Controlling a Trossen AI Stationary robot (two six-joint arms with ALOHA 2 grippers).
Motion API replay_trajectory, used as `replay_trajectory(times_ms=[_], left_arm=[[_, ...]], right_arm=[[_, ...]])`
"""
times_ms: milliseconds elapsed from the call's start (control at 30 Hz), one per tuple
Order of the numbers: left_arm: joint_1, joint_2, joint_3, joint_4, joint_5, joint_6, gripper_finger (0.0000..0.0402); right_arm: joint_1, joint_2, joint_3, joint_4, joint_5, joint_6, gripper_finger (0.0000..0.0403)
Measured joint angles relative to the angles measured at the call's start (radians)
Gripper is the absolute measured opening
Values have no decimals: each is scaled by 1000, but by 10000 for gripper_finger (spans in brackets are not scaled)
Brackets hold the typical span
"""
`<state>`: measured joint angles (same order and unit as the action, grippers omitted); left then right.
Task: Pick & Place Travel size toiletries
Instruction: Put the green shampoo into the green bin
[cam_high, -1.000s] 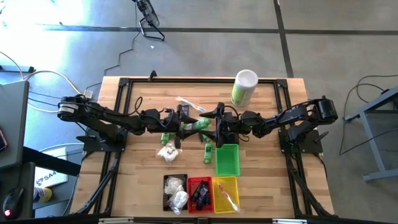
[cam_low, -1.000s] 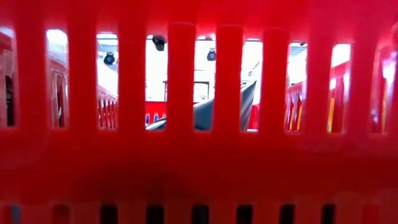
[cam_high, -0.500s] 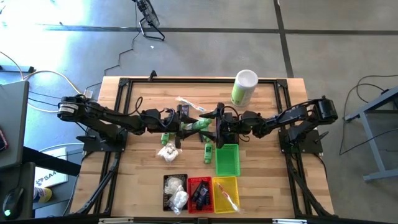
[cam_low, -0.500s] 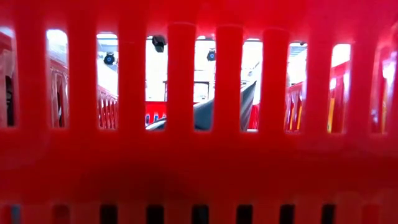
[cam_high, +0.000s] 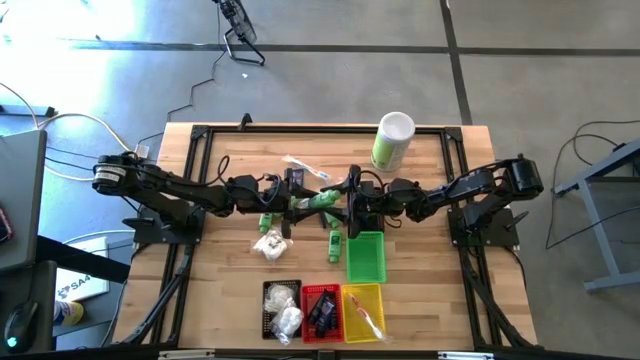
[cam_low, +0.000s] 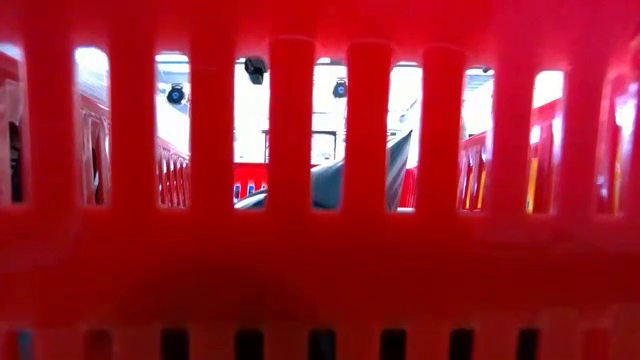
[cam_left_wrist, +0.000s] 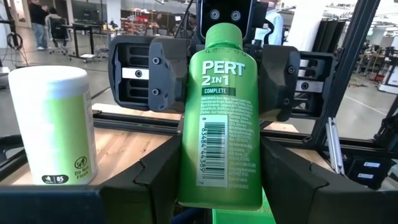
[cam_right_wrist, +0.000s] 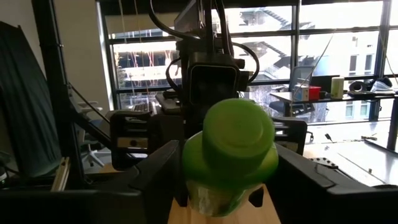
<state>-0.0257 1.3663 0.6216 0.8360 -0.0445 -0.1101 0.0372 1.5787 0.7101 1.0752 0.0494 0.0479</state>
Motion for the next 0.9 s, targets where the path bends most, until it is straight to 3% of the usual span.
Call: replay_trajectory(times_ms=[267,900], left_arm=[[0,0,0,0,0,0,189],[0,0,0,0,-3,1,189]], right_arm=[[0,0,0,-1,0,0,170],[0,0,0,-2,-1,0,167]])
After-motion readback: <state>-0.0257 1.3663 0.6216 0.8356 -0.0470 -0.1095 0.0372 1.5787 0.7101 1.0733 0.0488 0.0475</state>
